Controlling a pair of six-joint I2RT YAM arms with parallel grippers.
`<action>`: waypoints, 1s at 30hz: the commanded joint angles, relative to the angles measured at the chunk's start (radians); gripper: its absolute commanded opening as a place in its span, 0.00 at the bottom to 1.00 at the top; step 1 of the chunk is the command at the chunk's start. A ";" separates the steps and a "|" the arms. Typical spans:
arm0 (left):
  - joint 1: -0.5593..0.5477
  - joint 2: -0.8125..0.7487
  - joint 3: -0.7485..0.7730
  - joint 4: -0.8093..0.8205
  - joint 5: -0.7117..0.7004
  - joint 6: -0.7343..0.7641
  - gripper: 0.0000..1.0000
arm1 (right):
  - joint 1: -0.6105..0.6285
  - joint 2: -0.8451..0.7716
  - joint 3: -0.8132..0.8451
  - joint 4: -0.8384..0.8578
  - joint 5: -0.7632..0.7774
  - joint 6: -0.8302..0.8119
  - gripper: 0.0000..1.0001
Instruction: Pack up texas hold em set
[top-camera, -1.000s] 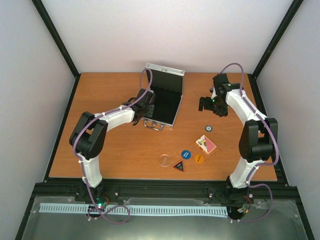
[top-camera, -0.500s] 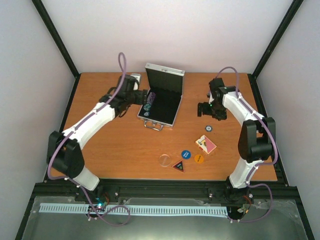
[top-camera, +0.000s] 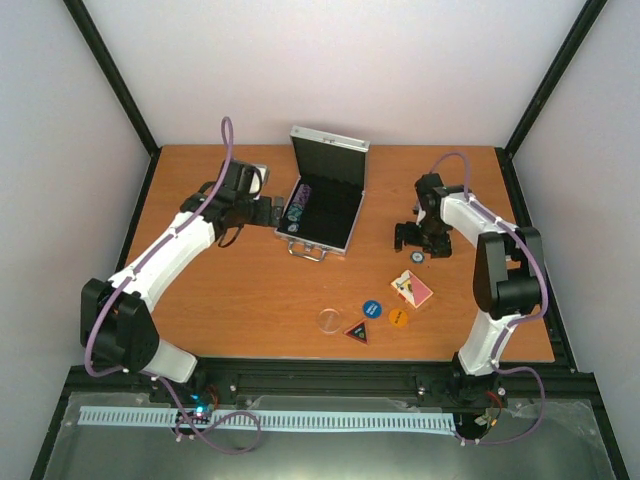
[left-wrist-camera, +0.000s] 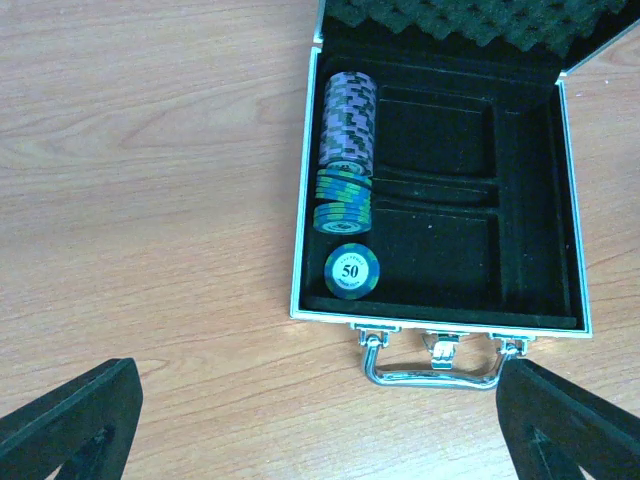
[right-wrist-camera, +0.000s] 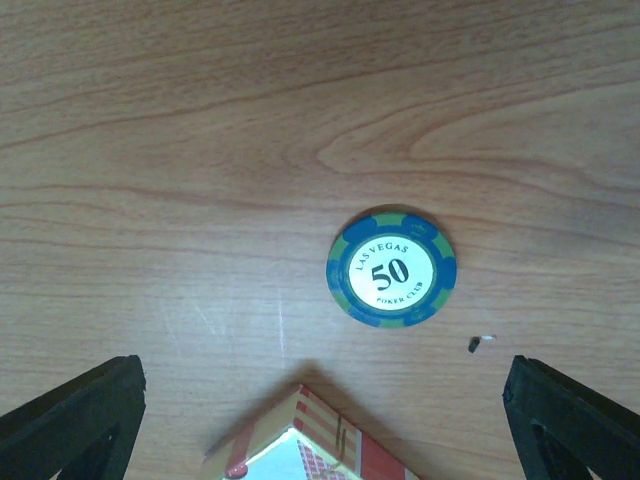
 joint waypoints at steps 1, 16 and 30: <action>0.001 -0.013 0.013 -0.042 -0.005 0.015 1.00 | -0.004 0.031 -0.013 0.025 0.007 0.023 1.00; 0.001 -0.016 0.004 -0.059 -0.008 0.000 1.00 | -0.046 0.141 0.005 0.085 0.114 0.017 0.80; 0.001 -0.023 -0.009 -0.066 -0.029 -0.002 1.00 | -0.029 0.133 -0.045 0.085 0.056 0.037 0.51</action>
